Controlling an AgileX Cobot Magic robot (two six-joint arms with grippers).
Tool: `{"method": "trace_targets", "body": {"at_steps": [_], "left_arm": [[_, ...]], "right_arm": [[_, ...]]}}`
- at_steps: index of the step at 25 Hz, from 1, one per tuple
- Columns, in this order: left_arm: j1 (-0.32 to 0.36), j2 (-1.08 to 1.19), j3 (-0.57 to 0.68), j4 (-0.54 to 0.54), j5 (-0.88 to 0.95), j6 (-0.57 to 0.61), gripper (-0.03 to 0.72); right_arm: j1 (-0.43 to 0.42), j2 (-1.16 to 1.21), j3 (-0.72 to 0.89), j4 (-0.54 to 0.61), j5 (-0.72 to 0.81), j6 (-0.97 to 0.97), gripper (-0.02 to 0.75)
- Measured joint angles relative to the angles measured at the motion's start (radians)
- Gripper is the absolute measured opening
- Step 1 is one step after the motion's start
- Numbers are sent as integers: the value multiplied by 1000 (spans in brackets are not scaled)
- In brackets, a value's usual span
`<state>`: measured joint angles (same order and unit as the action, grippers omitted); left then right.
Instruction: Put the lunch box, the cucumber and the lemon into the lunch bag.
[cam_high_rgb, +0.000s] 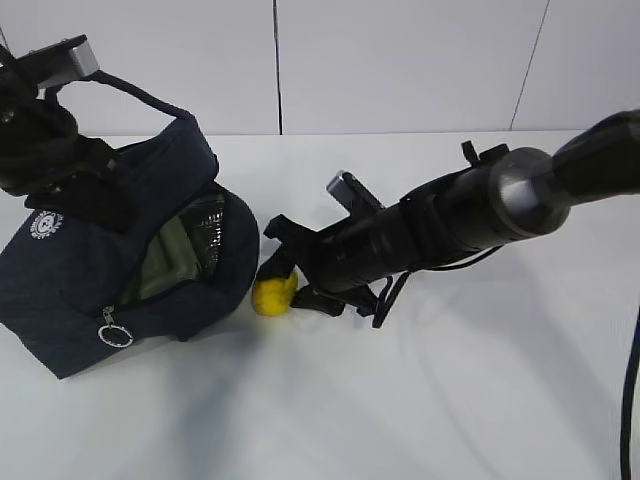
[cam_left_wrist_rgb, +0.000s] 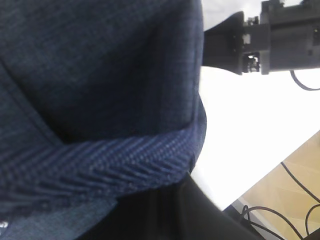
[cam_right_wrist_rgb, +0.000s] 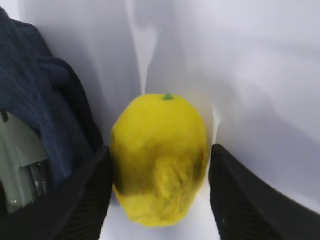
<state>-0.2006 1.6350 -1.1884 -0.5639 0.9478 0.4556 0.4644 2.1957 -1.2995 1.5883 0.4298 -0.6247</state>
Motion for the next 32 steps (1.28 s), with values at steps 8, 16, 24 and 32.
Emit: {"method": "trace_targets", "body": {"at_steps": [8,16,24,32], "left_arm": [[0,0,0,0,3,2,-8],[0,0,0,0,3,4,-8],[0,0,0,5,4,4,-8],[0,0,0,5,4,6,-8]], "right_arm": [[0,12,-25,3,3,-2,369],[0,13,-25,1,49,-45,272],[-50,-51,-25,-153,72,-45,254],[-131,-151,-25,-239,224,-76,233]]}}
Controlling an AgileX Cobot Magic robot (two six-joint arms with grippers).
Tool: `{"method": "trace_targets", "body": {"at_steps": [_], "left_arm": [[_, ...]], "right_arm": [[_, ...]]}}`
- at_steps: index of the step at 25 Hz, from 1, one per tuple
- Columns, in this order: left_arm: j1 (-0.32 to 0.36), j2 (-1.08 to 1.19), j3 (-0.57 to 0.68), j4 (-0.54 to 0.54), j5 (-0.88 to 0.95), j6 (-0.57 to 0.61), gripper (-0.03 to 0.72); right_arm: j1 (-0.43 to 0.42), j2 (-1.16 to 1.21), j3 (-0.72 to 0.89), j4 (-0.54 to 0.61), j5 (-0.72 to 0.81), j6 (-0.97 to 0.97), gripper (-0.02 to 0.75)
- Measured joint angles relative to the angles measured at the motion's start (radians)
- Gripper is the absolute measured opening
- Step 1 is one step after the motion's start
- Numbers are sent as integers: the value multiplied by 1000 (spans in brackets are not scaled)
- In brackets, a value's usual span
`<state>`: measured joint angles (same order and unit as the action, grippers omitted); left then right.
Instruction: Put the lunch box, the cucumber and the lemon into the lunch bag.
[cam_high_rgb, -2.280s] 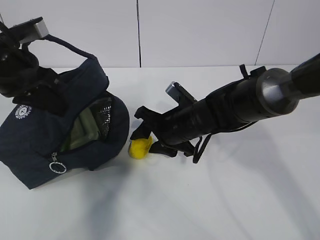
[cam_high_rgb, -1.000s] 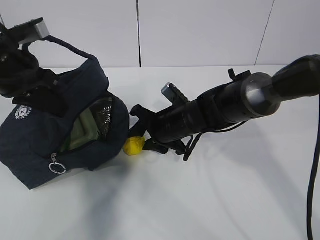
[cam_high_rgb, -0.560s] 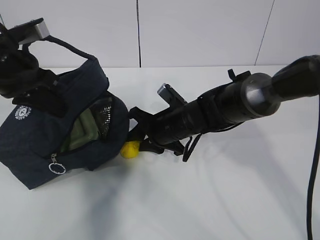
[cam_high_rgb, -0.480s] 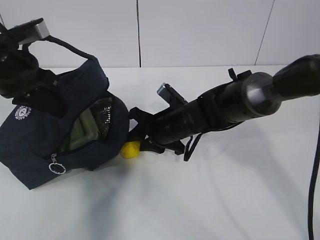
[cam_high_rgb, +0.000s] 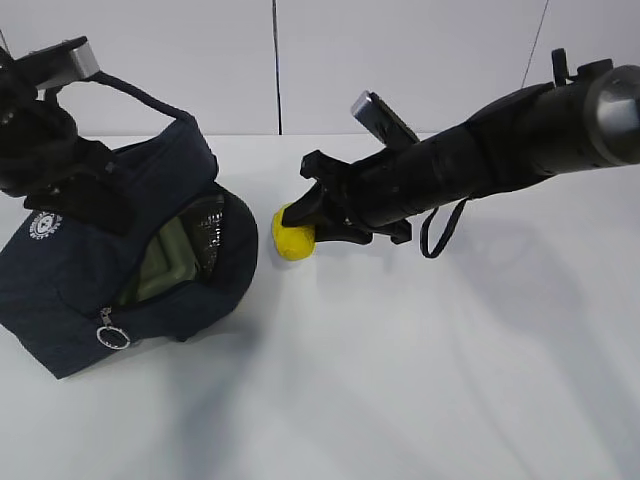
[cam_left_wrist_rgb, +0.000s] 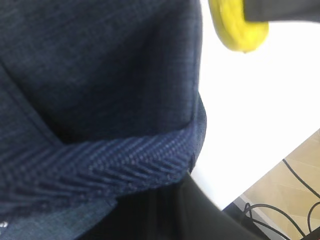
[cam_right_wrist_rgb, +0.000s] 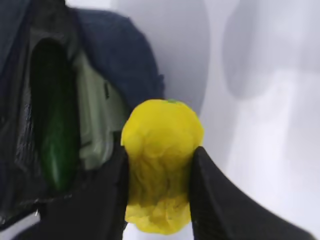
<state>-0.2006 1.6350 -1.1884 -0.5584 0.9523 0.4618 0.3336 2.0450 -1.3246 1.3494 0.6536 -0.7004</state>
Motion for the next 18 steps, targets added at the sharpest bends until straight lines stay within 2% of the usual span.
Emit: {"method": "trace_targets", "body": {"at_steps": [4,7,15,18], "left_arm": [[0,0,0,-6,2,0,-8],[0,0,0,-22,10,0,-8],[0,0,0,-42,37,4,-8],[0,0,0,-42,50,5,-8]], "right_arm": [[9,-2,0,14,32,-65,230],[17,-2,0,75,33,-135,230],[23,55,0,372,64,-351,226],[42,93,-16,422,77,-399,225]]}}
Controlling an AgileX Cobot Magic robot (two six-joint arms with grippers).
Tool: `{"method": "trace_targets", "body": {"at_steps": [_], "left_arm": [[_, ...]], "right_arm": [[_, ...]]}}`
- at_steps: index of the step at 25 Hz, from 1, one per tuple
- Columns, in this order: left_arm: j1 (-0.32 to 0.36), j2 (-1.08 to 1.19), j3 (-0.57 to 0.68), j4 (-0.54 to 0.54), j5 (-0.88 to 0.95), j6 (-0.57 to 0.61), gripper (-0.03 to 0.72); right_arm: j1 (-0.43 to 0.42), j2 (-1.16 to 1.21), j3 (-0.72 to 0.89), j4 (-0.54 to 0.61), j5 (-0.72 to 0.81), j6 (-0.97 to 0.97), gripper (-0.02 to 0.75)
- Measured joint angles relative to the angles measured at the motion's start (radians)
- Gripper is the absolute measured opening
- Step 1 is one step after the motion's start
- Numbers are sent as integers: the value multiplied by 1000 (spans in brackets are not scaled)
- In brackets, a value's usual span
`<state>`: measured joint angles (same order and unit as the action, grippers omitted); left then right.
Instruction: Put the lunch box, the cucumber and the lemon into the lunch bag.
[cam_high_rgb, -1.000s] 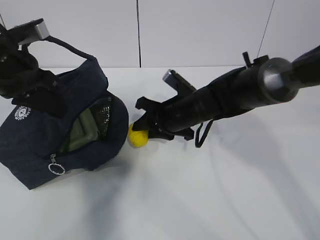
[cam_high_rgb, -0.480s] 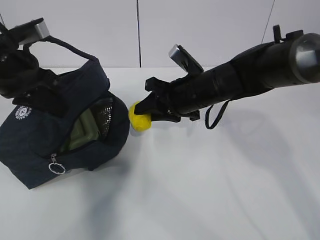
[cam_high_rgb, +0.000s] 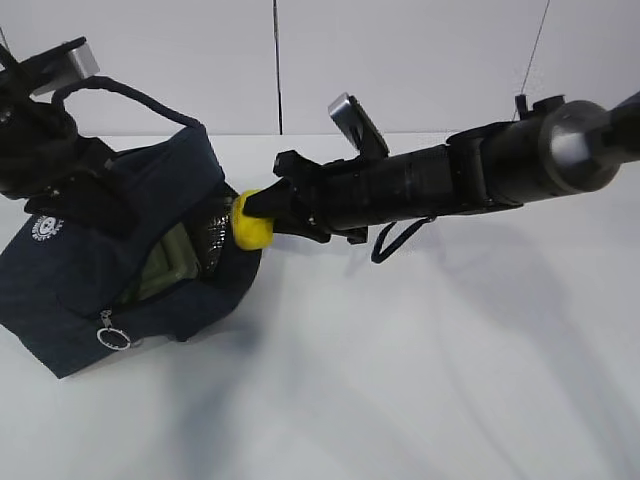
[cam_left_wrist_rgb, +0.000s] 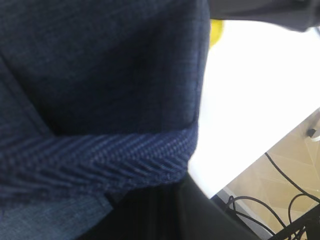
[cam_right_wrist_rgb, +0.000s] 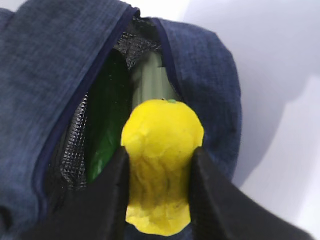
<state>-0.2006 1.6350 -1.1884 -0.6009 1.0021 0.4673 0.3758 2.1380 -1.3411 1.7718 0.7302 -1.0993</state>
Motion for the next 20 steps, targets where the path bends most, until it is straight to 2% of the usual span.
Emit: {"method": "trace_targets", "body": {"at_steps": [5,15,18,20], "left_arm": [[0,0,0,0,4,0,-8],[0,0,0,-2,16,2,-8],[0,0,0,-2,18,2,-8],[0,0,0,-2,19,2,-8]], "right_arm": [[41,64,-90,22,0,-33,225],[49,176,-244,19,0,-33,232],[49,185,-252,-5,0,-33,279],[49,185,-252,-29,0,-33,344]]}}
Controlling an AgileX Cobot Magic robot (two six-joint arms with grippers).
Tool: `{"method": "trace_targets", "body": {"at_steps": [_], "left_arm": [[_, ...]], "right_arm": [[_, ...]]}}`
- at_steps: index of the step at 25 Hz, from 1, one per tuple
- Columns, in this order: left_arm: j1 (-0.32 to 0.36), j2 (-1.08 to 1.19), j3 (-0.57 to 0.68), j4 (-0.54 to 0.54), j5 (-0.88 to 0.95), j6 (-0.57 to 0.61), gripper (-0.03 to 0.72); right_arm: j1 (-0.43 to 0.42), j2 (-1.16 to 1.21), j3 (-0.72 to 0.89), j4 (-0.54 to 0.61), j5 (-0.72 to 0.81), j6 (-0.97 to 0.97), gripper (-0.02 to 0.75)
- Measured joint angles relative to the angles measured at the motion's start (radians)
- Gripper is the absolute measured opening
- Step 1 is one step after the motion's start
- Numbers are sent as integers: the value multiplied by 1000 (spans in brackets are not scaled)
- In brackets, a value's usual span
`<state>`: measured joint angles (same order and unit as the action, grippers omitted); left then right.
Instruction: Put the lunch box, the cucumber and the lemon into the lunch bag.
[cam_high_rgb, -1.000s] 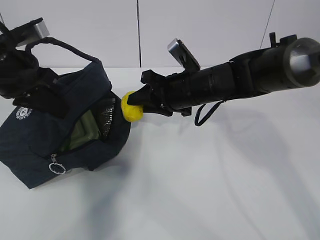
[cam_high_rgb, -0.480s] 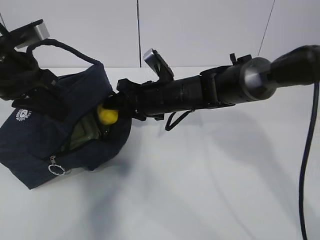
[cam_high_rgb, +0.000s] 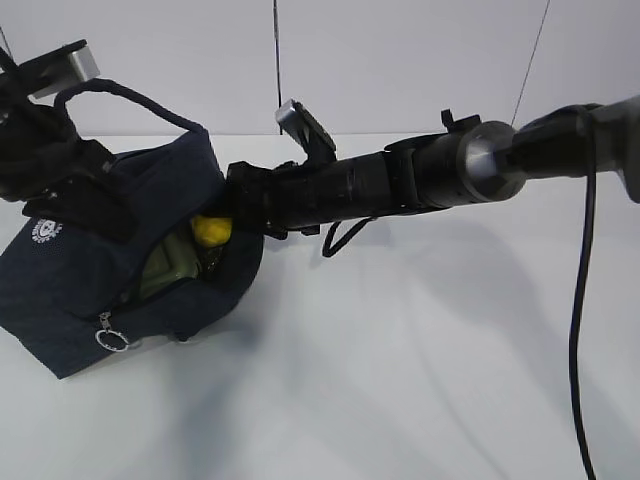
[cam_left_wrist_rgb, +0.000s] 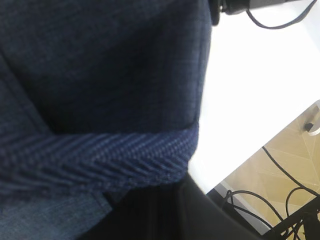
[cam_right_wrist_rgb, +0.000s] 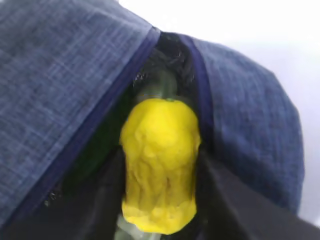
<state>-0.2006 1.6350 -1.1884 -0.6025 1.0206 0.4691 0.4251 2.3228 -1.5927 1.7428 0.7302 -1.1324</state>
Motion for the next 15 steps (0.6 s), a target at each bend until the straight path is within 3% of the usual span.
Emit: {"method": "trace_targets", "body": {"at_steps": [3,5,10,15], "left_arm": [[0,0,0,0,4,2,-8],[0,0,0,0,4,2,-8],[0,0,0,0,6,2,-8],[0,0,0,0,6,2,-8]], "right_arm": [[0,0,0,-11,7,0,436],[-2,0,0,-21,25,0,456],[-31,0,0,-65,98,42,465],[-96,-6,-1,-215,169,116,419]]}}
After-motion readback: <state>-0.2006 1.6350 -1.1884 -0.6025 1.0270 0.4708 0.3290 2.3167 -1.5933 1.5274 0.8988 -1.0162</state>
